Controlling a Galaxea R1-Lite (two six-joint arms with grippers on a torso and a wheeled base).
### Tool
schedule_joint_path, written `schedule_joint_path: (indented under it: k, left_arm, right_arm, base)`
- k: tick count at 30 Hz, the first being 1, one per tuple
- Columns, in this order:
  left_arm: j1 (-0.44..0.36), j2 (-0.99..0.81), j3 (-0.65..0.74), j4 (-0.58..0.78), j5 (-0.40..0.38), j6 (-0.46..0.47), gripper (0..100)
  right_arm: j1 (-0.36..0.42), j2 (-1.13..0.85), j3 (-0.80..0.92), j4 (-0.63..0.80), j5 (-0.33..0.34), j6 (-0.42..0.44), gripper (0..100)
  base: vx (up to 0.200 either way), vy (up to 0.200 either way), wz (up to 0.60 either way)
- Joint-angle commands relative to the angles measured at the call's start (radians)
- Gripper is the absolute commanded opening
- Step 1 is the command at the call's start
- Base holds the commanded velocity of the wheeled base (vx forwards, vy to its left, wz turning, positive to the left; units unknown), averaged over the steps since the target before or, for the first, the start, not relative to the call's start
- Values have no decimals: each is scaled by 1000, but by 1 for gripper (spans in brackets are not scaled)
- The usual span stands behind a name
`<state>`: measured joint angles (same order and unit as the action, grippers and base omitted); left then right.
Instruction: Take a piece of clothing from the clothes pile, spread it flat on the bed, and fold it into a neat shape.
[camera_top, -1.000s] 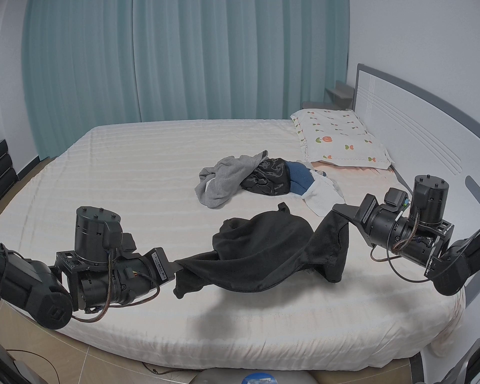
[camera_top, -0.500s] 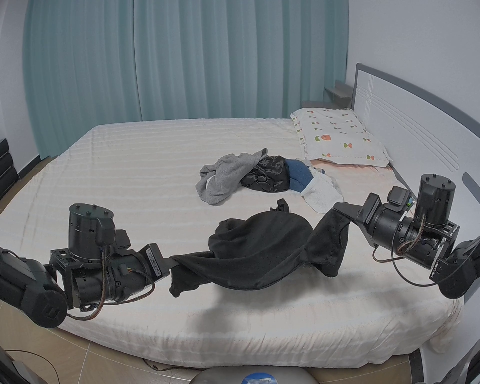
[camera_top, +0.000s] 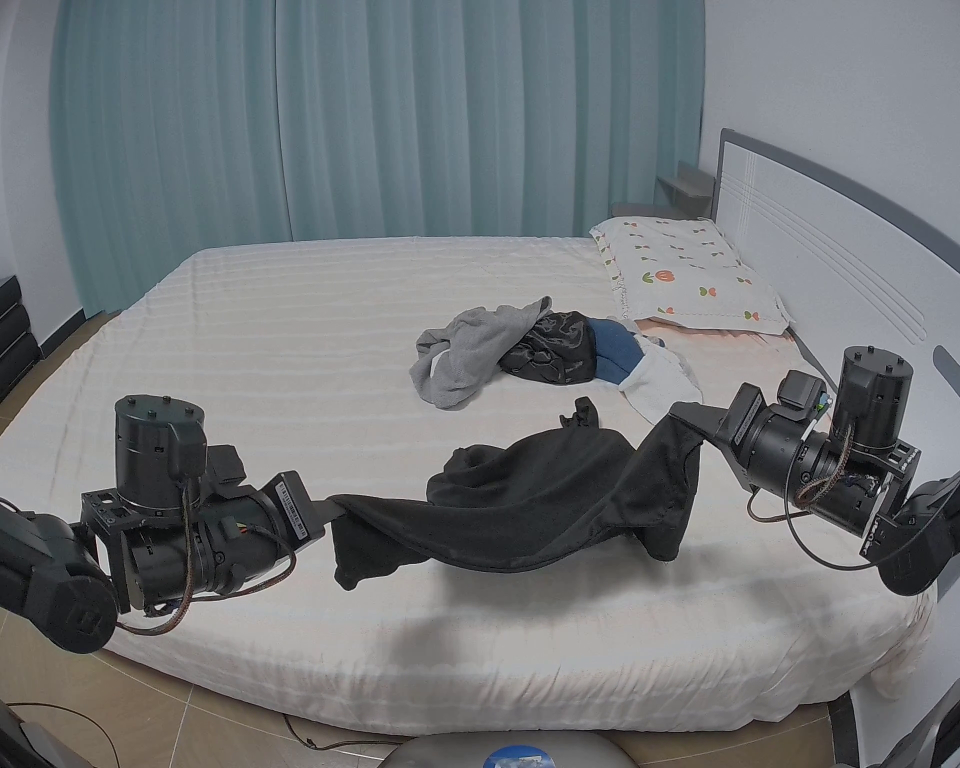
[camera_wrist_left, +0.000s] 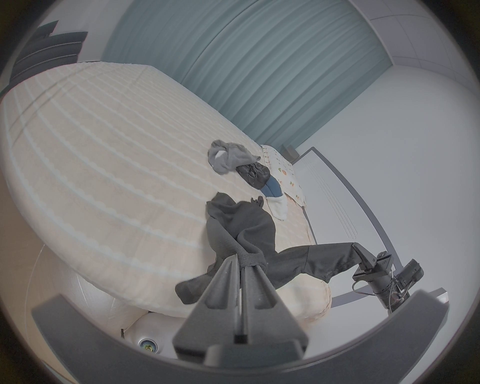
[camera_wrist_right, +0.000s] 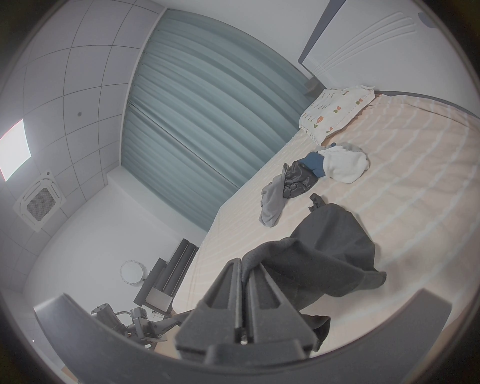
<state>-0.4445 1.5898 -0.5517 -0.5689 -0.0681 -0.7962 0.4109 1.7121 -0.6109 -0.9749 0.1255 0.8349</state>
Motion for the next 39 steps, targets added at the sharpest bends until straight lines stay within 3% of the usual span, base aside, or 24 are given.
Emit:
schedule_joint_path:
  k: [1,5,15,39]
  left_arm:
    - [10,-14,-2,0,1,2,0]
    - [13,-17,-2,0,1,2,0]
    - [16,-21,-2,-2,4,6,0]
    - [21,-40,3,0,4,8,0]
  right_arm:
    - [-9,4,-6,-1,0,0,0]
    - [-18,4,-10,10,-6,-2,0]
    - [-7,60,-29,-1,-135,-80,0]
    - [-18,27,-26,-4,-126,-79,0]
  base:
    - [0,200,0]
    - [0,200,0]
    - [0,200,0]
    - [0,200,0]
